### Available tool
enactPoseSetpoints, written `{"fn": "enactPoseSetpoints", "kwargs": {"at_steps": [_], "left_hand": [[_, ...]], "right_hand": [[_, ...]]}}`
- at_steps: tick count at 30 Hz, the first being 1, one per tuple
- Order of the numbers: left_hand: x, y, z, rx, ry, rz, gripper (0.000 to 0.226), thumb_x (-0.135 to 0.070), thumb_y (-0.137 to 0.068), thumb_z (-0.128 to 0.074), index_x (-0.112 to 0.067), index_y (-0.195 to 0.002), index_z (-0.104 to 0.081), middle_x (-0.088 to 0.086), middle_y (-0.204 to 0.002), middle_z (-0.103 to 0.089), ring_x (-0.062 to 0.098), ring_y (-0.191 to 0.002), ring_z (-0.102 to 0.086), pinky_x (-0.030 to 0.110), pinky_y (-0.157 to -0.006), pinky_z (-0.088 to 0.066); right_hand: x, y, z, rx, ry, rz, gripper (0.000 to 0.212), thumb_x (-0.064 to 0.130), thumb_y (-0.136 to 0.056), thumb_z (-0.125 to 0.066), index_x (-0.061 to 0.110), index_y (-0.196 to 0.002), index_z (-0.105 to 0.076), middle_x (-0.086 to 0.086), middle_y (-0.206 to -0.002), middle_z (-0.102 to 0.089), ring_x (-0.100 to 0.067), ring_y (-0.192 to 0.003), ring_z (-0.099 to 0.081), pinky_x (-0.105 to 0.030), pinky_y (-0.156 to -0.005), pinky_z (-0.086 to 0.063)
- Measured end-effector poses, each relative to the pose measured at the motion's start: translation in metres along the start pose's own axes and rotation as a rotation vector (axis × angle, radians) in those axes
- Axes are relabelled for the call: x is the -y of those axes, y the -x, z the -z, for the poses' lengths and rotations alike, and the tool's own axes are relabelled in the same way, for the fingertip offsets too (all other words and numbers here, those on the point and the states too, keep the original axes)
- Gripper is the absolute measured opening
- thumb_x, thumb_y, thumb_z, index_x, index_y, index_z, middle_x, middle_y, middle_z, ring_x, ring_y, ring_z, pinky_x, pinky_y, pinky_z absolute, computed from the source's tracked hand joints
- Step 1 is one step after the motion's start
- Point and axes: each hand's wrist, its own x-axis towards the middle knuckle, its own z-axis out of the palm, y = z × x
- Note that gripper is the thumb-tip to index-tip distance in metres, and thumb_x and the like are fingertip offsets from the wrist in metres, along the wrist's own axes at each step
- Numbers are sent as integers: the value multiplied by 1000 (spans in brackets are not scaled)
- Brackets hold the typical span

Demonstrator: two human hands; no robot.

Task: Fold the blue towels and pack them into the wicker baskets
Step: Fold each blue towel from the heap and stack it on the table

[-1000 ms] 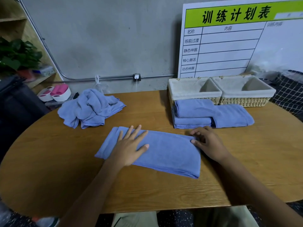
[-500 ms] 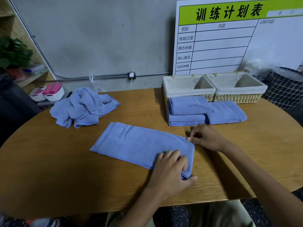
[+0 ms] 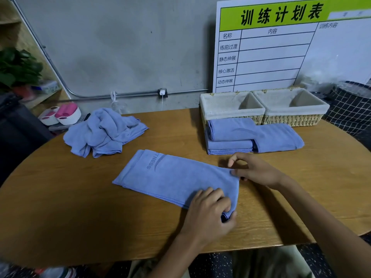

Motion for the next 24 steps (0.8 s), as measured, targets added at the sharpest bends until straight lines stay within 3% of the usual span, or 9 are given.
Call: {"fn": "enactPoseSetpoints", "kwargs": {"at_steps": [2, 5, 7, 9, 13, 16, 19, 24], "left_hand": [[-1, 1, 3, -29, 30, -2, 29, -32, -80, -69, -21, -68, -45, -8, -70, -45, 12, -69, -43, 32, -61, -42], [0, 5, 8, -75, 82, 7, 29, -28, -81, -70, -19, -68, -46, -9, -67, -45, 11, -66, -42, 29, -58, -40], [1, 9, 12, -124, 121, 43, 30, -24, -81, -72, -18, -67, -46, -9, -65, -45, 11, -63, -40, 24, -56, -36], [3, 11, 17, -170, 169, 100, 28, -21, -81, -72, -17, -67, -48, -8, -64, -45, 11, -61, -41, 22, -57, -32], [10, 11, 25, -247, 341, 248, 27, -18, -84, -71, -15, -68, -50, -9, -63, -48, 8, -58, -46, 25, -53, -39], [15, 10, 29, -274, 412, 309, 28, -21, -86, -70, -16, -67, -49, -10, -59, -52, 9, -53, -51, 28, -51, -43], [19, 11, 35, -302, 453, 340, 30, -22, -87, -68, -15, -66, -48, -16, -54, -48, 3, -46, -48, 18, -49, -36], [31, 10, 51, -440, 531, 426, 27, -31, -89, -65, -17, -69, -52, -7, -57, -51, 14, -48, -52, 24, -47, -38]], "right_hand": [[-2, 1, -1, -2, -57, 37, 18, -2, -91, -65, 12, -101, -67, -1, -105, -69, -6, -88, -64, -31, -73, -53], [-8, 7, -2, -20, -224, 63, 22, -4, -92, -63, 7, -110, -67, -7, -107, -73, -24, -107, -67, -38, -92, -50], [-12, 11, -2, -18, -309, 55, 24, -2, -93, -62, 6, -115, -65, -11, -108, -73, -28, -103, -66, -39, -86, -49], [-15, 15, -1, -1, -386, 59, 28, 0, -92, -63, 4, -119, -63, -15, -110, -72, -22, -98, -66, -29, -81, -52], [-19, 12, 3, 52, -451, 48, 39, -1, -83, -69, 2, -122, -63, -15, -114, -71, -14, -92, -67, -23, -85, -53], [-14, 0, 2, 64, -371, 73, 36, 4, -82, -72, 6, -118, -67, -13, -110, -73, -16, -96, -67, -23, -88, -52], [2, -15, -2, 8, -357, 133, 32, 10, -81, -74, 10, -112, -70, -7, -102, -75, -13, -97, -68, -21, -86, -51], [33, -47, -19, -20, -448, 239, 25, 13, -85, -71, 15, -110, -70, -2, -100, -72, -14, -98, -65, -23, -88, -51]]}}
